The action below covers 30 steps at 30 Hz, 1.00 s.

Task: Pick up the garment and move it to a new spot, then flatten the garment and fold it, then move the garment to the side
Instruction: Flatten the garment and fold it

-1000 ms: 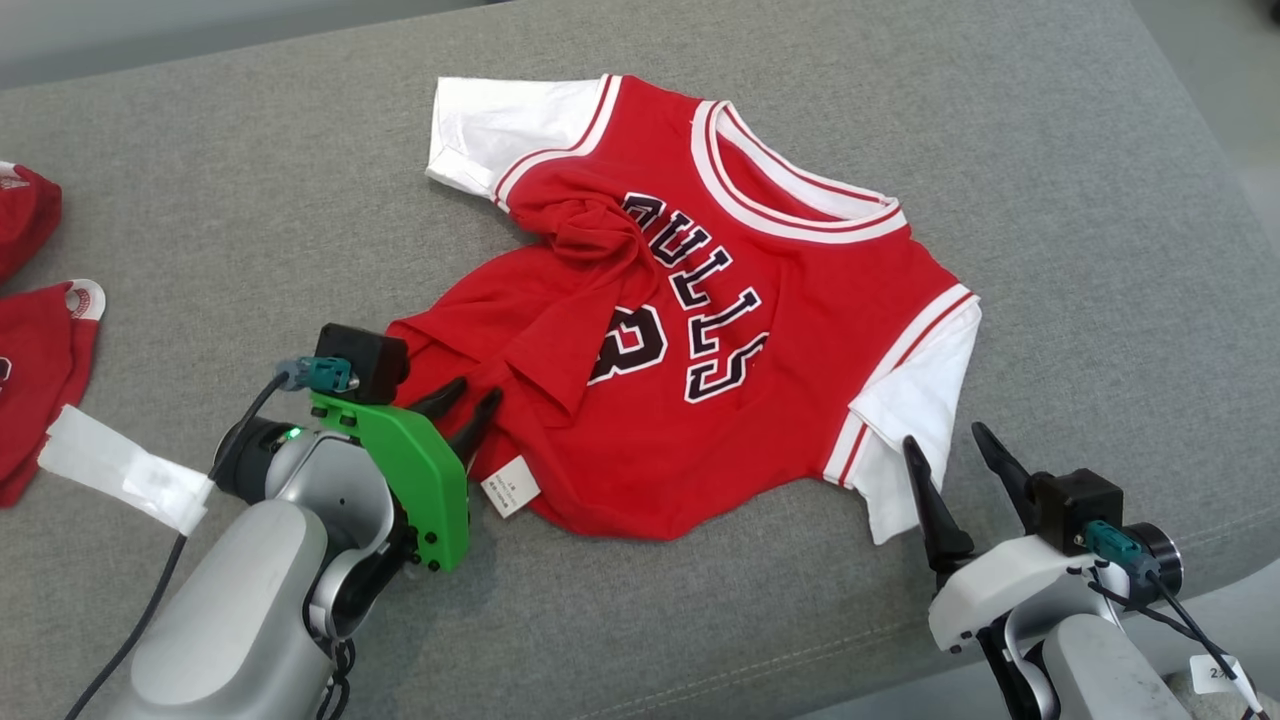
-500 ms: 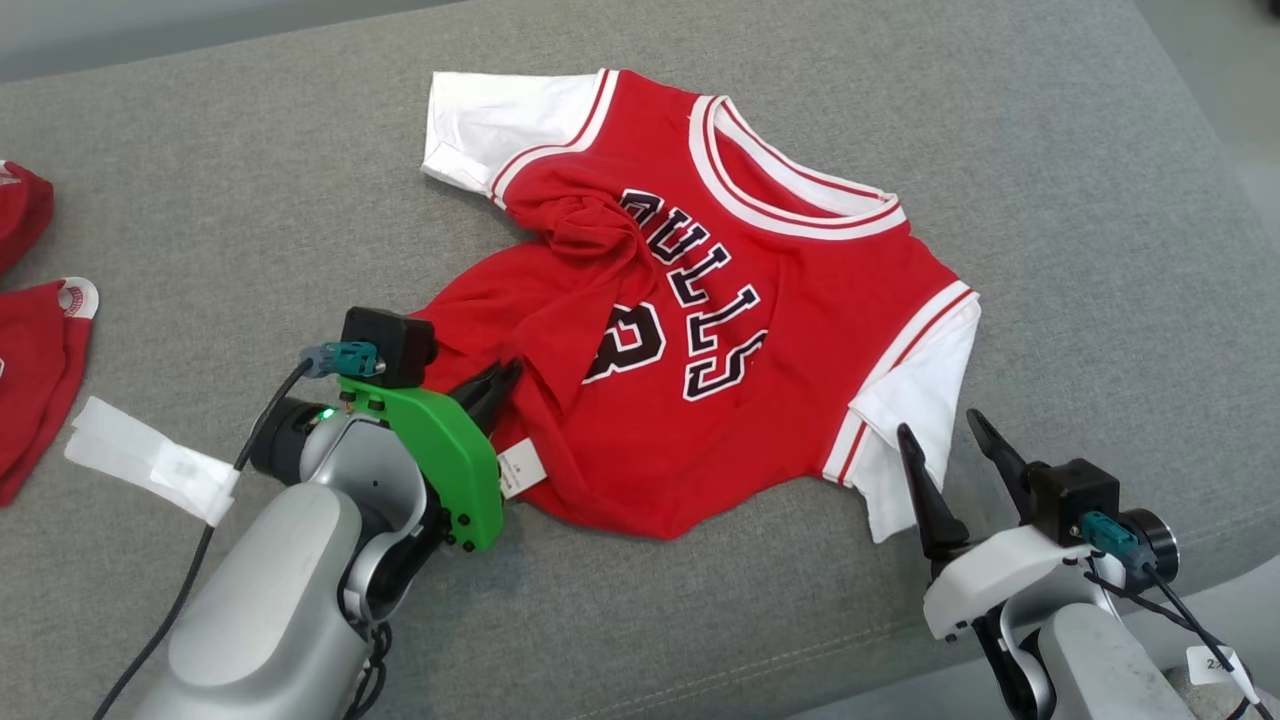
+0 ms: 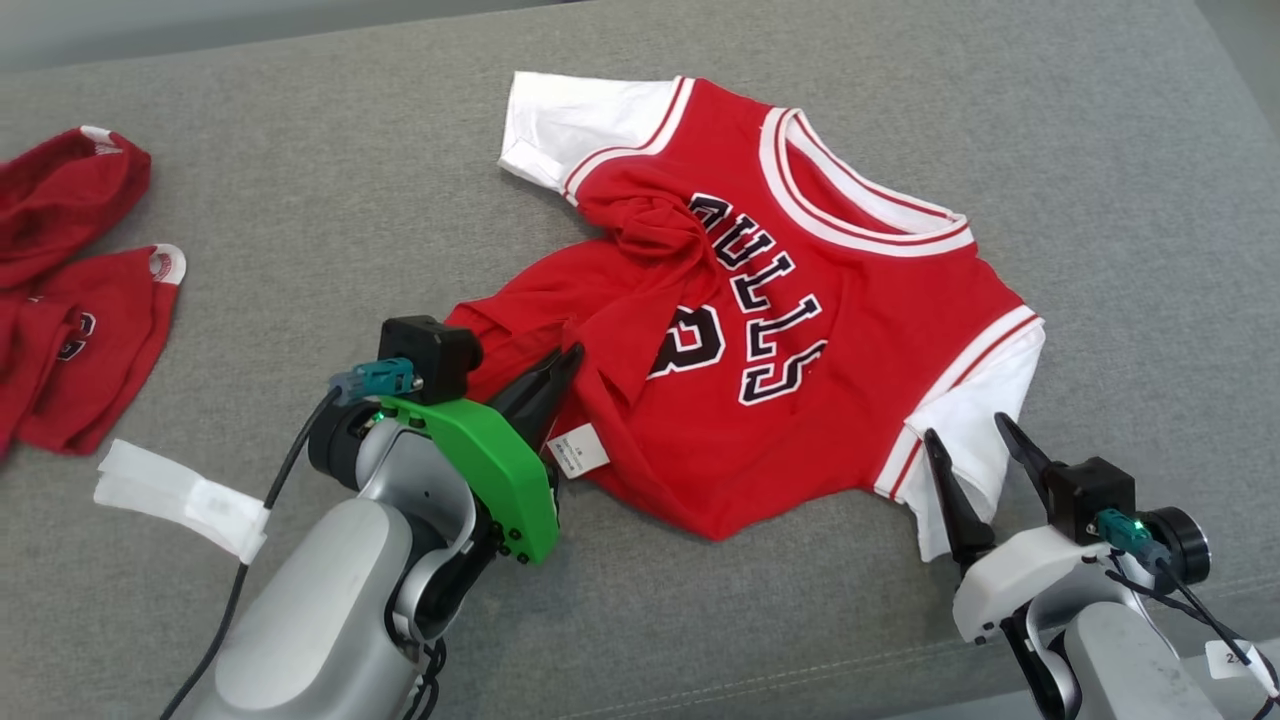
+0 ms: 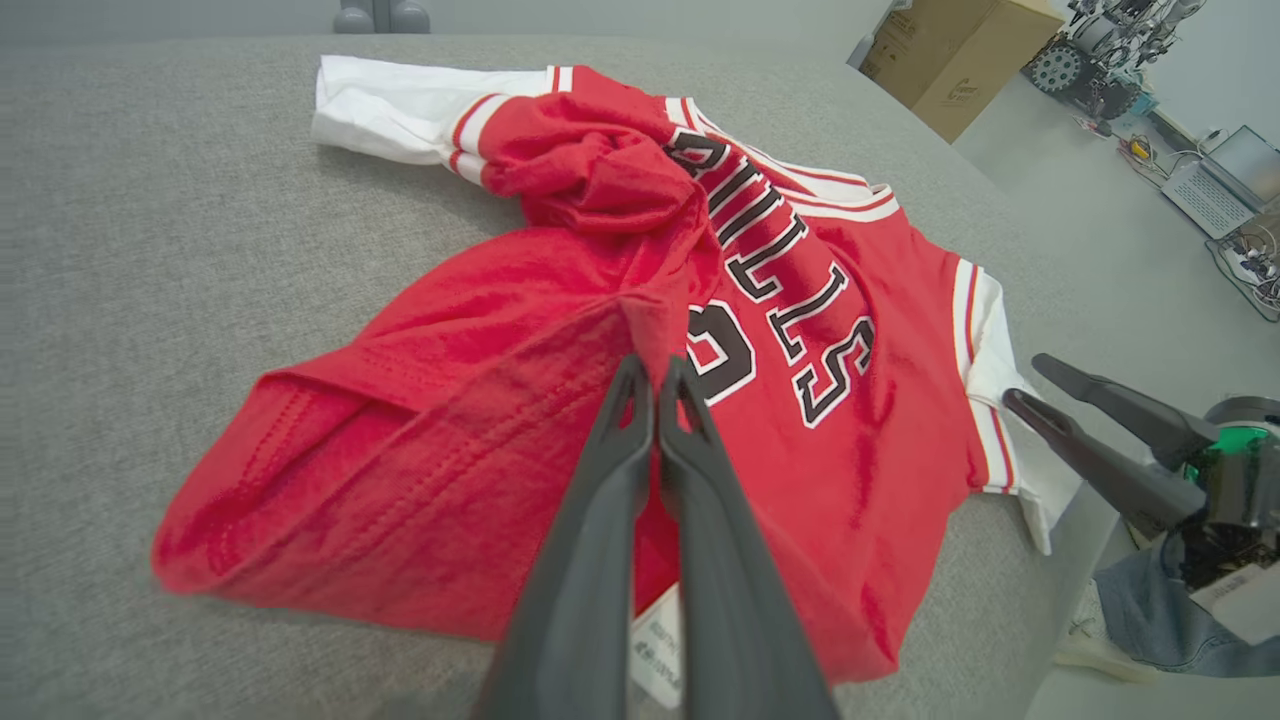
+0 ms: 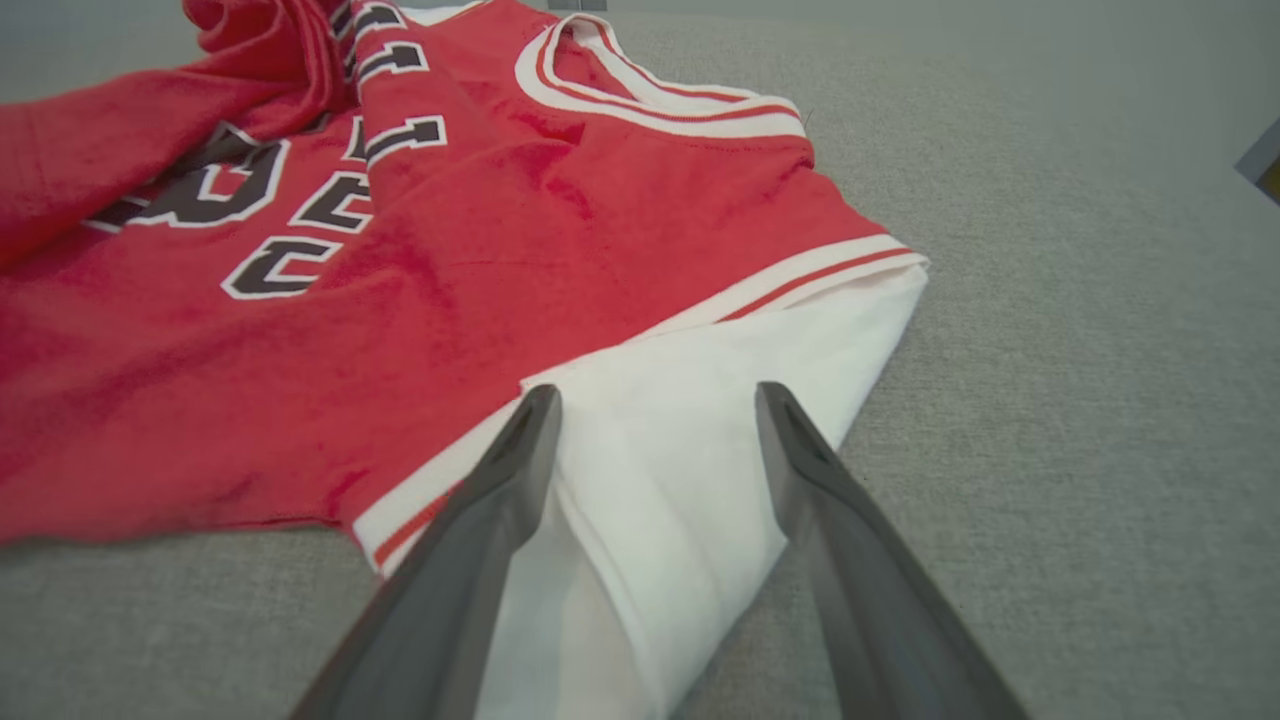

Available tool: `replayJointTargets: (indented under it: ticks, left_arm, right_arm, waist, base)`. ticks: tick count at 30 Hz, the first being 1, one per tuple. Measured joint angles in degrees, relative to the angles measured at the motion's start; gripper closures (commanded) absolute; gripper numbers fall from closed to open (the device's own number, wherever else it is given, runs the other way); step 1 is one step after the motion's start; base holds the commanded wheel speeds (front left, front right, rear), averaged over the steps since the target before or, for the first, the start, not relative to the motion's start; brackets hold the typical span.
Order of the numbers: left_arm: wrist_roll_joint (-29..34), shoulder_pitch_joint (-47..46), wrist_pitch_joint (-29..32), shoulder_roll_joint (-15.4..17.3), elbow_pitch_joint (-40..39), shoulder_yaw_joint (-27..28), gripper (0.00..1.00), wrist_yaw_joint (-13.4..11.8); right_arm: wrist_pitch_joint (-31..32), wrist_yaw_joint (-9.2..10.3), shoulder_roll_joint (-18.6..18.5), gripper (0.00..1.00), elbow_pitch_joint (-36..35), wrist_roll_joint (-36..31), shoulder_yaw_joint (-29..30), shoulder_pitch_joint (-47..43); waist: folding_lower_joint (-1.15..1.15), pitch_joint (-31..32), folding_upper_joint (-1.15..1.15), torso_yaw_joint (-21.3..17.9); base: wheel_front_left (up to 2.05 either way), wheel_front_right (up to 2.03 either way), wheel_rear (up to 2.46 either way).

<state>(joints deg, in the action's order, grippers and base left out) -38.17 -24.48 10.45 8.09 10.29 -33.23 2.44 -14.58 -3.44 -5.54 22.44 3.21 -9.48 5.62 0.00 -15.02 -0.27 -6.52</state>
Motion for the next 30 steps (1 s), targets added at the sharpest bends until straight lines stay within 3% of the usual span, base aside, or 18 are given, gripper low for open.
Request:
replayJointTargets:
  ticks: [10, 30]
  left_arm:
    - [0.00, 1.82, -0.69, 0.27, -0.81, -0.09, 1.00, -0.46]
    - [0.00, 3.71, -0.90, 1.58, -2.59, 0.00, 1.00, -1.02]
  right_arm:
    - [0.00, -0.54, 0.29, 0.00, 2.85, -0.74, -2.00, 0.08]
    - [0.00, -0.04, 0.05, 0.00, 3.99, -0.31, 0.04, 0.07]
  waist:
    - [0.00, 0.40, 0.00, 3.40]
    - [0.00, 1.23, 0.00, 2.21]
  base:
    - [0.00, 0.00, 0.00]
    - [0.00, 0.00, 0.00]
